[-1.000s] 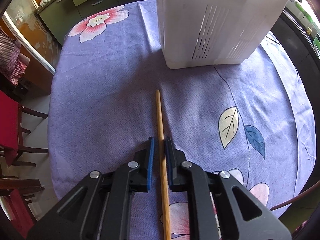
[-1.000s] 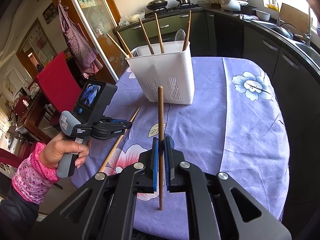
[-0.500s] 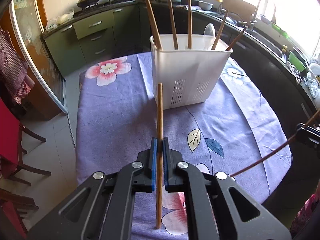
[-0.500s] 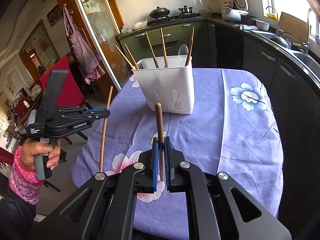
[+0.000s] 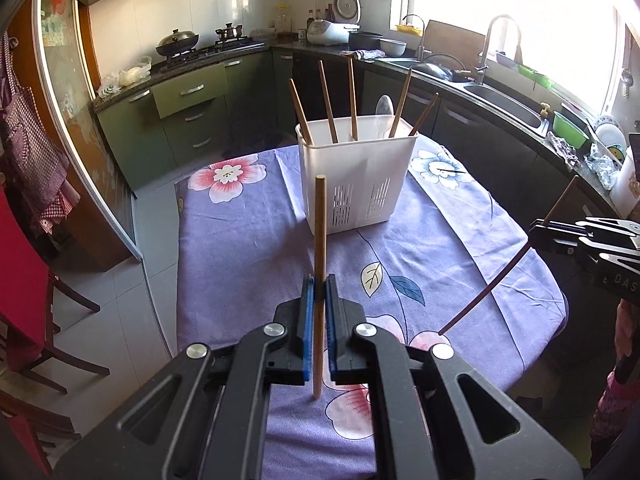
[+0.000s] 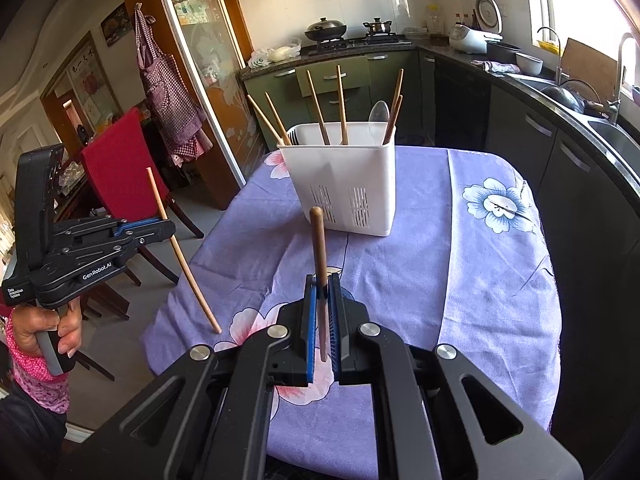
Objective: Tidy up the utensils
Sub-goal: 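Carry both upright chopsticks over the white holder and open both tools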
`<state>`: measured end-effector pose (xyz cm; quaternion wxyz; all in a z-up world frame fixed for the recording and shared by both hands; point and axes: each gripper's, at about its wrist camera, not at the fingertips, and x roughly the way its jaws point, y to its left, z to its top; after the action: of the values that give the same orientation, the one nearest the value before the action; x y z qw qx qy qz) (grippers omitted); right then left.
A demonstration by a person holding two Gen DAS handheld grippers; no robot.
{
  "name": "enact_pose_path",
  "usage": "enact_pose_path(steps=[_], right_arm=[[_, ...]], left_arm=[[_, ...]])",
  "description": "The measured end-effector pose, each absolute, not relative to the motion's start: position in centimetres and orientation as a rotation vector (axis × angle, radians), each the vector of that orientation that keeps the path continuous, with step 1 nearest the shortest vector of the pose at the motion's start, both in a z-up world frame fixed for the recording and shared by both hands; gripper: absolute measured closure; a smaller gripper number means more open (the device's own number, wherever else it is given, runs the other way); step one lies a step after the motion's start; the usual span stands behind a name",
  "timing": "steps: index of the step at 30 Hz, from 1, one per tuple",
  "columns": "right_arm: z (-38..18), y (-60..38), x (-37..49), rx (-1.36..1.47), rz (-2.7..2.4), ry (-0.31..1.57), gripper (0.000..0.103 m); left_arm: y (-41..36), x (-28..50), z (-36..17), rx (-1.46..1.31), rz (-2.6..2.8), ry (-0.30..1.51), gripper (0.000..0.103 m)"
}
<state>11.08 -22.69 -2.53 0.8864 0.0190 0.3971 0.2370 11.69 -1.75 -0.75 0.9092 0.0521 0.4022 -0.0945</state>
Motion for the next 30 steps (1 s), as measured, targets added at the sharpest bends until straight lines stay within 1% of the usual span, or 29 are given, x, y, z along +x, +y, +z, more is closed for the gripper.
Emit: enact_pose_path(steps=[10,16,23,30], right_arm=[[-2.1,-21.9,11.2,0.021,0.505,0.821,0.096],[-0.6,-21.8,11.7,0.007,0.509,0.803,0.096],[3.7,-21.7,13.1,-0.019,0.517,0.750,0.096],[9.7,-22.5,16.7,0.019,0.509,0.660,0.096]], left_arm=[[-1.8,11.1,0.5,0.103,-0.219,0.810,0.098],[-2.6,11.3,2.3,0.108,-0.250,0.800,0.098],[-4.4,12.2,7.1,0.140,-0.284,0.746,0.098],[-6.1,14.5,13.0,0.155,-0.299,0.643,0.098]])
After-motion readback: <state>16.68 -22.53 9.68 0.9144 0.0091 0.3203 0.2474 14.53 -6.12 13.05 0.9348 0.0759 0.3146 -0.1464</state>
